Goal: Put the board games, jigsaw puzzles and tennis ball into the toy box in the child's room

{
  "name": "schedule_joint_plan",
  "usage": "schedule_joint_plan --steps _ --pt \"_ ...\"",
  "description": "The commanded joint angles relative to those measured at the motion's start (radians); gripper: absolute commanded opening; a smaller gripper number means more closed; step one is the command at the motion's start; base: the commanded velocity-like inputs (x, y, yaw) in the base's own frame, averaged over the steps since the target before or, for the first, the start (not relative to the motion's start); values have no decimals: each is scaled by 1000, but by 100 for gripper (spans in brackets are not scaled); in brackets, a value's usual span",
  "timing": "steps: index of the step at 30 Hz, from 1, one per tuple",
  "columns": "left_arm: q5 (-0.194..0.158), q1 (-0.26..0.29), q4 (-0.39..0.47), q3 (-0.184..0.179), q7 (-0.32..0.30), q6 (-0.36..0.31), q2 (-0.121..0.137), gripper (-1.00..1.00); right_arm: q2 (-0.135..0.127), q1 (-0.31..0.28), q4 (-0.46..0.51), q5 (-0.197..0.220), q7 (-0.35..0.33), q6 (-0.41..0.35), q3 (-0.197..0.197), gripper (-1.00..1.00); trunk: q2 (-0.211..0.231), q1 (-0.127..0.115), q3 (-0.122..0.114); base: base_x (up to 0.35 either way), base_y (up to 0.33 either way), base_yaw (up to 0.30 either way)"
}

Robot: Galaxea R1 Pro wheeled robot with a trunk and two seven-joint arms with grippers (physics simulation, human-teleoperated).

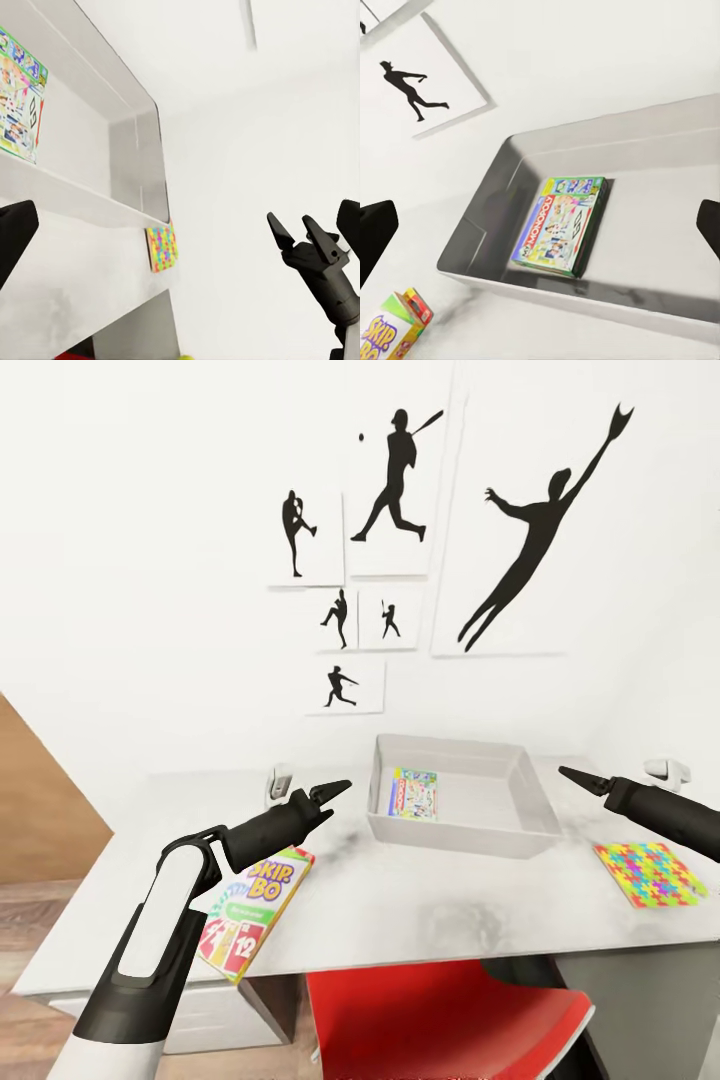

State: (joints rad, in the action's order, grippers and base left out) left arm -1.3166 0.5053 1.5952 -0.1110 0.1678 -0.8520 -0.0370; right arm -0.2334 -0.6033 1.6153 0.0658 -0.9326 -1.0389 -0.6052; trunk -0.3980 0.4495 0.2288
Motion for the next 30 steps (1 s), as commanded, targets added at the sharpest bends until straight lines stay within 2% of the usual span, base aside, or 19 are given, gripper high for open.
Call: schedule_joint_plan --steps 1,30 --pt "-10 1 1 1 10 -3 0 100 0 -1 0 6 1 -8 -1 100 -2 1 0 -64 0 0" --pt "-10 1 0 1 10 -3 0 100 3 -1 0 6 1 -8 1 100 -2 1 -47 -13 0 0"
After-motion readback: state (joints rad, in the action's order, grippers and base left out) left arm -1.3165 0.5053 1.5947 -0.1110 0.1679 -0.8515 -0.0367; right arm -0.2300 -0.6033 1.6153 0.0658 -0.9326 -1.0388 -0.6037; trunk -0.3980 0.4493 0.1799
